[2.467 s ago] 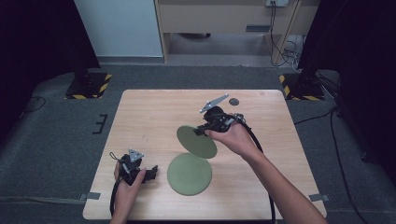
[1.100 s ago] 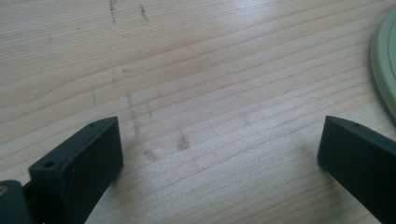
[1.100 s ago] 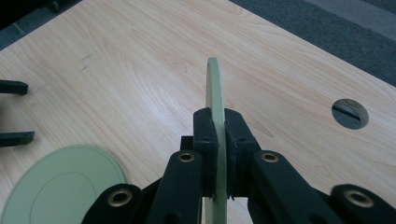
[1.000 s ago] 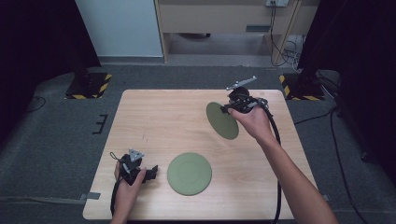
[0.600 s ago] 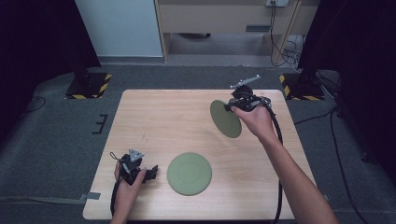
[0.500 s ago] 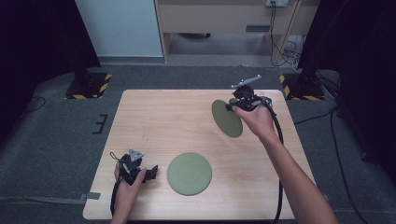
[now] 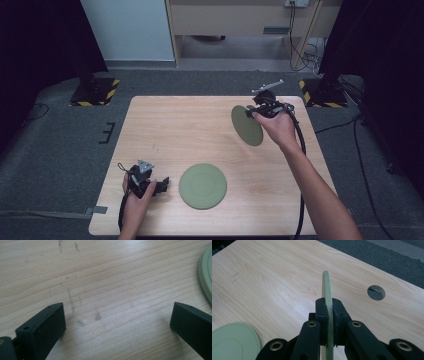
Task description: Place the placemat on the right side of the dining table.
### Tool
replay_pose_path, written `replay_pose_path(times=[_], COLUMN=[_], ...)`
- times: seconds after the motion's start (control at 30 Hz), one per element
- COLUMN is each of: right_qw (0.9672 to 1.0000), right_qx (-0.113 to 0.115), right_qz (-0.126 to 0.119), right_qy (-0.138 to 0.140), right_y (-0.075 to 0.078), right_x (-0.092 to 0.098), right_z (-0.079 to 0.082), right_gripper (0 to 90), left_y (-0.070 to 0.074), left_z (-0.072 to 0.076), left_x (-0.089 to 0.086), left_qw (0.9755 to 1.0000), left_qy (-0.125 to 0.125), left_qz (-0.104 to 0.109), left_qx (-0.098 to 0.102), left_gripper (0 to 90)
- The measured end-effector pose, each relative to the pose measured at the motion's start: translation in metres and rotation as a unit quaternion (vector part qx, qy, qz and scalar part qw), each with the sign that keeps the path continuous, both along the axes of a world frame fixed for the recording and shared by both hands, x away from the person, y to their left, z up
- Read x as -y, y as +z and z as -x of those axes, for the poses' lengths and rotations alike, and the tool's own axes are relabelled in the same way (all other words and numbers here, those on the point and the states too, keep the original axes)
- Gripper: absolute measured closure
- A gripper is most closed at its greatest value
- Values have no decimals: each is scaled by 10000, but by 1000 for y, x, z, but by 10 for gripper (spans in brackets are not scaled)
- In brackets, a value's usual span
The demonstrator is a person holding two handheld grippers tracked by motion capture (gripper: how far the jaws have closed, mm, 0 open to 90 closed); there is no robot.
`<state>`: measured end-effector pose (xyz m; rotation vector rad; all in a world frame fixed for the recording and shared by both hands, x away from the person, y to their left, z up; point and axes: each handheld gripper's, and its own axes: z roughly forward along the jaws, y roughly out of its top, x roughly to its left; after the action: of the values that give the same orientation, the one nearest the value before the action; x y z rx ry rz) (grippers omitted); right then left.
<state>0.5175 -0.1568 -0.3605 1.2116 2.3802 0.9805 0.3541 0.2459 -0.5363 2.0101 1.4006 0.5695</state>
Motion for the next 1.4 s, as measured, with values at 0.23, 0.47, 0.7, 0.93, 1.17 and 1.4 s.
replay_pose_path(times=[0.23,0.47,0.7,0.93,1.17,1.4], right_qw=[9999,9997,9994,9995,9988,9979], right_qx=[23,49,69,-9,-117,-177], right_qz=[89,141,215,151,83,-47], right_qy=[-80,-190,-264,-282,-460,-626], right_y=[-3,-4,-8,-17,-30,-34], right_x=[3,9,4,0,17,39], right_z=[-3,-5,-8,-9,-11,-13], right_gripper=[857,858,857,857,857,857], left_y=[0,0,0,0,0,0], left_z=[0,0,0,0,0,0], left_x=[0,0,0,0,0,0], left_qw=[10000,10000,10000,10000,10000,10000], left_qy=[0,-3,-7,-7,-8,-7], left_qz=[1,-1,-3,-1,-1,-2], left_qx=[1,1,1,2,2,1], left_gripper=[0,0,0,0,0,0])
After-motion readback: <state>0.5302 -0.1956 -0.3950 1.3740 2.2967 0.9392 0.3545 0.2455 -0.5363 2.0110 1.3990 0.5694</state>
